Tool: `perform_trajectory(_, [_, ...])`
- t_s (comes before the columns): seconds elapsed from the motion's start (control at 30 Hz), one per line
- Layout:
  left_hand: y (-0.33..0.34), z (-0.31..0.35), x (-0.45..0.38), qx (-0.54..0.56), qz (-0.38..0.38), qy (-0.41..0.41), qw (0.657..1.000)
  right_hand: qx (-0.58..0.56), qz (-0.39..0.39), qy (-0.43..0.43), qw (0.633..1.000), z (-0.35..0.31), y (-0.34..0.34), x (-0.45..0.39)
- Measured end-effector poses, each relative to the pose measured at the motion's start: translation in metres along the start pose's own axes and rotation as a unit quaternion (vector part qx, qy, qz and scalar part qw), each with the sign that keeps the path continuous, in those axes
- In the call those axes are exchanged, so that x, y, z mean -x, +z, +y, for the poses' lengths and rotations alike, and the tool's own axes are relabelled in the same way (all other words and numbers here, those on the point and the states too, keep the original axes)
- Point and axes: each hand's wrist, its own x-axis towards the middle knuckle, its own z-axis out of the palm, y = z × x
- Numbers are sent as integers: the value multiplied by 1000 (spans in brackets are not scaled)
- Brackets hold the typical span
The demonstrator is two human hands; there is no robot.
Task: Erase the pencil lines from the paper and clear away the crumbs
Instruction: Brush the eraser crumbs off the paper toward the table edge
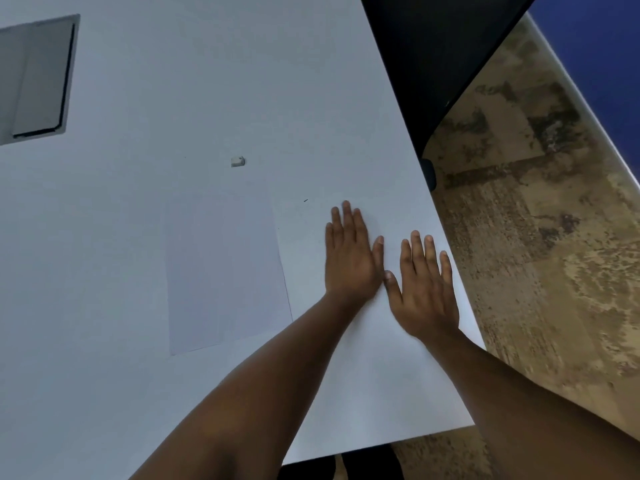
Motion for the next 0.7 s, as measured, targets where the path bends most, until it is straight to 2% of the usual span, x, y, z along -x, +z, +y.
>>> perform_trajectory(0.17, [-18, -49, -26, -50, 33, -94, 994, -24, 4, 9, 1000, -2, 0, 2])
perform_trajectory(0.33, [-32, -78, -43, -91, 0, -100, 991, -25, -5, 10, 1000, 0, 0, 1])
perform_trajectory(0.4, [-28, -70, -41, -85, -13, -72, 994, -21, -3, 9, 1000, 0, 0, 2])
perform_trajectory(0.53, [-9, -31, -19, -80, -68, 49, 993, -21, 2, 10, 1000, -1, -1, 2])
perform_trajectory(0.63, [-1, -7, -13, -58, -106, 87, 989, -11, -2, 3, 1000, 0, -1, 2])
perform_trajectory(0.7, [-3, 0, -13, -40, -103, 103, 989, -1, -5, -4, 1000, 1, -1, 1])
